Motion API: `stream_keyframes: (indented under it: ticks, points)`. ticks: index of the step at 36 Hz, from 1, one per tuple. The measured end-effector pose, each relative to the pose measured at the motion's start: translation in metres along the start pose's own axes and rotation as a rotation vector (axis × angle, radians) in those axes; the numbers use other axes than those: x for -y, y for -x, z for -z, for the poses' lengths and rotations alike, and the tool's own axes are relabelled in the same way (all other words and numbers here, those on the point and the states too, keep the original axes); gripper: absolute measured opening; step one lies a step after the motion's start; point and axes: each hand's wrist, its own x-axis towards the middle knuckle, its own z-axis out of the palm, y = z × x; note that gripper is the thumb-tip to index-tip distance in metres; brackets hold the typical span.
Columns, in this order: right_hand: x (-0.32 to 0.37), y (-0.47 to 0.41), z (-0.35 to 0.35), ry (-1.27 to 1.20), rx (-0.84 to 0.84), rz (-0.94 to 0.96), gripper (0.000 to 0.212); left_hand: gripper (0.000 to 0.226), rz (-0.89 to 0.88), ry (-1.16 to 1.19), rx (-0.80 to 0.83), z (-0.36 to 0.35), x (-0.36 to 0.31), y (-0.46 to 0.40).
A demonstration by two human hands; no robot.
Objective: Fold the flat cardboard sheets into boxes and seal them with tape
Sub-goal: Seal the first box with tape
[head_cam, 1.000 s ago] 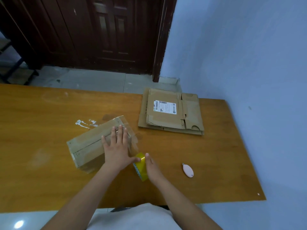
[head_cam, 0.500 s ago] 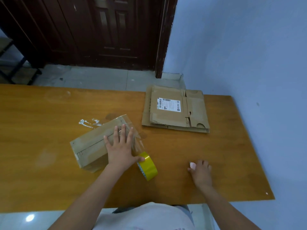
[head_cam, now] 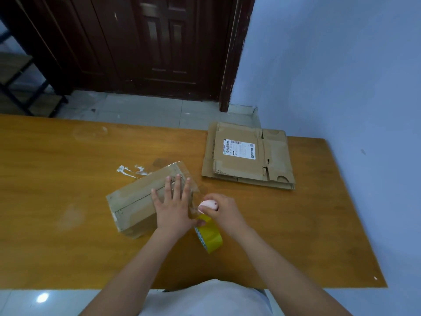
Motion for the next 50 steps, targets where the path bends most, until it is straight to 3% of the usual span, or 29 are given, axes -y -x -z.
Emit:
stream_keyframes:
  ticks: [10,22,28,36,38,41,43,46,48,50]
  points:
    - [0.003,-0.008,-0.021,-0.099,-0.146,-0.148,0.028,0.122,0.004,0.010,-0.001,0.000,0.000,-0.001]
    - [0.004,-0.013,-0.019,-0.178,-0.324,-0.190,0.025,0.127,0.007,0.008,0.007,0.000,0.000,-0.001]
    - [-0.019,-0.020,0.005,-0.268,-0.433,-0.331,0.028,0.130,0.020,-0.008,0.031,0.000,-0.002,-0.002]
    - [-0.087,0.002,0.005,-0.031,-0.137,-0.579,0.037,0.130,0.015,0.002,0.033,0.001,-0.001,-0.002]
    - [-0.093,0.008,0.003,0.021,-0.132,-0.565,0.034,0.130,0.012,0.007,0.034,0.001,-0.001,-0.002]
    - [-0.086,0.009,-0.001,0.339,-0.179,-0.550,0.037,0.130,0.009,0.009,0.034,0.001,-0.001,-0.002]
    - [-0.071,0.007,-0.004,0.423,-0.234,-0.487,0.039,0.131,0.010,0.008,0.034,0.001,-0.001,-0.001]
    - [-0.046,-0.004,-0.011,0.212,-0.118,-0.366,0.044,0.131,0.010,0.012,0.029,0.001,-0.001,-0.001]
    - [-0.028,-0.012,-0.016,-0.104,0.108,-0.369,0.043,0.131,0.008,0.012,0.022,0.000,-0.001,-0.001]
    - [-0.014,-0.017,-0.021,-0.200,0.340,-0.384,0.032,0.130,0.007,0.012,0.010,0.000,-0.001,-0.001]
